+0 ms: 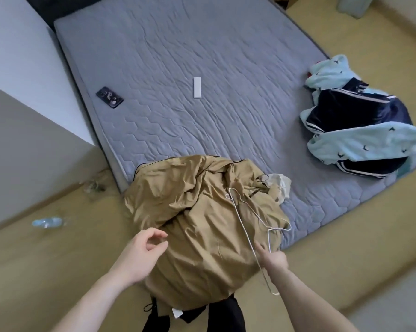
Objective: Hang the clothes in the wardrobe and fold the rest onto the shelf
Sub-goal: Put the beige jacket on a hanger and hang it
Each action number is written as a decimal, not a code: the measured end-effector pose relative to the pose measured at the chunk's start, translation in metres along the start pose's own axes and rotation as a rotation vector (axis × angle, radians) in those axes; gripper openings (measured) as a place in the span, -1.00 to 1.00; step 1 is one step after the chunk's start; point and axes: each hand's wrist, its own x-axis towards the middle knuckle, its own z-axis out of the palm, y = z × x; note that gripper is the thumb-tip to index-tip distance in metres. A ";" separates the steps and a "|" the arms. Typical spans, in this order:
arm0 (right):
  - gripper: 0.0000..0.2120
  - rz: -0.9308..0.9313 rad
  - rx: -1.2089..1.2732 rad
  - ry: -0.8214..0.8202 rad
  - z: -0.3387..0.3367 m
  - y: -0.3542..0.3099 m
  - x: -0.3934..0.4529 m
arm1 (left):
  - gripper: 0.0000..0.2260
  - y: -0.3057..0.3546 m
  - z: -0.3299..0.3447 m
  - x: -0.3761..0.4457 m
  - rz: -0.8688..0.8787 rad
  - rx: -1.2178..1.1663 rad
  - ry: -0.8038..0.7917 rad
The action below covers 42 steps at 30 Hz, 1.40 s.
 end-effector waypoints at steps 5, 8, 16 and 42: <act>-0.53 -0.015 0.014 -0.069 0.014 -0.010 0.013 | -0.91 0.007 0.032 -0.001 -0.023 -0.031 0.001; -0.78 -0.171 0.115 -0.117 0.008 -0.026 -0.033 | -0.90 0.010 0.032 -0.013 -0.035 -0.020 0.001; -0.77 -0.572 0.132 -0.477 -0.033 -0.076 -0.226 | -0.40 0.006 0.035 -0.084 0.115 0.205 -0.088; -0.63 -1.078 -0.104 -0.254 0.028 0.001 -0.451 | -0.68 -0.034 -0.279 -0.295 0.695 -0.503 0.672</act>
